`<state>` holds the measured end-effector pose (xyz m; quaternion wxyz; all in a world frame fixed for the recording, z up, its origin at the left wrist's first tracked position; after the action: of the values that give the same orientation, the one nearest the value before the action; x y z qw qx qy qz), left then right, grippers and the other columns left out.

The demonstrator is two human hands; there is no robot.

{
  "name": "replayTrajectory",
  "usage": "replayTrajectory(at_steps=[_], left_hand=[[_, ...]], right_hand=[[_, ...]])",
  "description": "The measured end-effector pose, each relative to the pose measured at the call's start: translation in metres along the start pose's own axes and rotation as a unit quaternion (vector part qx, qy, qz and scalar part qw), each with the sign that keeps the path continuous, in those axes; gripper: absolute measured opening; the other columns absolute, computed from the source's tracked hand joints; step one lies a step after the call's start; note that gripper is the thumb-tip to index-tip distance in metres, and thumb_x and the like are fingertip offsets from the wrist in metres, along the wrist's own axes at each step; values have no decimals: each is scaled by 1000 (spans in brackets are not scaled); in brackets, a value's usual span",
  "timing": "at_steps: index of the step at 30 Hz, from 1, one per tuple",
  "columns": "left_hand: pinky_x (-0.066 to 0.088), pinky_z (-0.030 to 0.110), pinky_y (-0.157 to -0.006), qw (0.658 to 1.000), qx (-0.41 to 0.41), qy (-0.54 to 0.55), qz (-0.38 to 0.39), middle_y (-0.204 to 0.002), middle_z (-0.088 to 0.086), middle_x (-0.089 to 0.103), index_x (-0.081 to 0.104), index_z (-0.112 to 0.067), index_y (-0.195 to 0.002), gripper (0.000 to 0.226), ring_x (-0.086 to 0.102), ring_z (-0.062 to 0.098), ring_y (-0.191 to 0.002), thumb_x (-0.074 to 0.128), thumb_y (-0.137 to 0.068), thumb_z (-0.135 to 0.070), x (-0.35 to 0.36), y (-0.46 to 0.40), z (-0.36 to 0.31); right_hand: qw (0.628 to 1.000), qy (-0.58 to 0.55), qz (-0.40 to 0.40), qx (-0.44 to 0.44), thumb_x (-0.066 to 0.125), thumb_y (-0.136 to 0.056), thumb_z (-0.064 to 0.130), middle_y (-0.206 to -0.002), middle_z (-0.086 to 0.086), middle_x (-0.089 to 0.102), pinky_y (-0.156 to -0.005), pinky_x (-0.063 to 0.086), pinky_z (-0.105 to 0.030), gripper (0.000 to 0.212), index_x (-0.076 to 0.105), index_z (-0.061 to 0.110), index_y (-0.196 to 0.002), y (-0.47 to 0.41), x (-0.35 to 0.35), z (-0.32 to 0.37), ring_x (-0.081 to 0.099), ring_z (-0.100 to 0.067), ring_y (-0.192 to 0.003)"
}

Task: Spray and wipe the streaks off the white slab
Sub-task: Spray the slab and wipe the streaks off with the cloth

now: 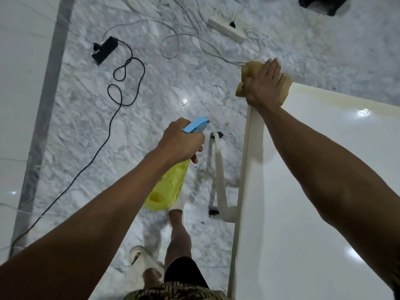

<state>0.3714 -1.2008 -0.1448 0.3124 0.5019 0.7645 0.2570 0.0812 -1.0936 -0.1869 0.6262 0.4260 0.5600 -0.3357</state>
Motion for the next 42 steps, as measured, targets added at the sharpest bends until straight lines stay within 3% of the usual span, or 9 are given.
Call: replayTrajectory(at_steps=[9, 12, 18, 22, 27, 32, 36, 42], left_hand=[[67, 47, -62, 1000, 17, 19, 8, -80, 13, 76, 68, -3, -116, 40, 76, 32, -61, 58, -79, -16, 7, 23, 21], [67, 48, -65, 1000, 27, 8, 12, -78, 12, 76, 68, 1, -110, 38, 75, 30, -58, 58, -78, -16, 11, 38, 25], [65, 58, -69, 998, 57, -14, 32, -74, 11, 77, 71, -2, -94, 38, 78, 33, -71, 56, -67, -23, 39, 85, 40], [66, 56, -66, 998, 53, -7, 46, -74, 13, 77, 70, 1, -101, 43, 78, 35, -71, 58, -66, -21, 62, 119, 63], [66, 56, -69, 995, 67, -9, 68, -74, 13, 77, 71, 1, -95, 38, 77, 37, -66, 57, -67, -20, 93, 170, 107], [67, 52, -71, 995, 71, -9, 69, -75, 12, 77, 71, 0, -96, 26, 76, 35, -63, 59, -79, -15, 110, 215, 157], [65, 39, -58, 995, 72, -5, 69, -80, 17, 78, 69, 1, -98, 21, 75, 33, -60, 60, -83, -11, 118, 245, 188], [57, 30, -50, 995, 62, -3, 78, -82, 17, 77, 69, -1, -115, 41, 74, 28, -56, 58, -78, -15, 139, 284, 234]], right_hand=[[1000, -4, 7, -29, 37, -99, 35, -164, -25, 0, -124, 4, -50, 78, -1, -7, -153, 59, 3, 0, 1, -36, -153], [1000, -5, 13, -27, 36, -99, 35, -164, -23, -1, -124, 3, -48, 78, -1, -6, -154, 91, 7, -3, 0, -34, -153], [1000, -5, 17, -19, 37, -99, 35, -165, -21, -2, -124, 1, -46, 78, -2, -4, -155, 167, 17, -17, -1, -32, -153], [1000, 1, 30, -8, 34, -100, 37, -165, -19, -6, -124, -1, -45, 78, -4, -2, -155, 216, 27, -25, -4, -30, -154], [1000, 4, 23, 2, 35, -101, 37, -165, -18, -5, -125, 0, -45, 78, -4, -2, -155, 288, 37, -37, -4, -30, -154], [1000, 8, 26, 1, 35, -101, 37, -165, -18, -5, -125, 1, -47, 77, -4, -1, -156, 351, 45, -46, -4, -31, -154], [1000, 14, 28, 0, 34, -101, 37, -165, -19, -5, -125, 2, -48, 77, -4, -2, -155, 398, 51, -49, -3, -31, -153], [999, 11, 35, 0, 31, -101, 37, -165, -19, -5, -125, 0, -48, 76, -4, -2, -155, 486, 67, -62, -4, -32, -153]])
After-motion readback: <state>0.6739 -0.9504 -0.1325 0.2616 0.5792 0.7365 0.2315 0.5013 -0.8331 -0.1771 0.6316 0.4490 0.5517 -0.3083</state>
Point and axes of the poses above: each hand's wrist, its own y-axis away from the middle knuckle, its own x-axis out of the palm, z = x × y, the point moved 8 cm from there along -y, towards the middle knuckle
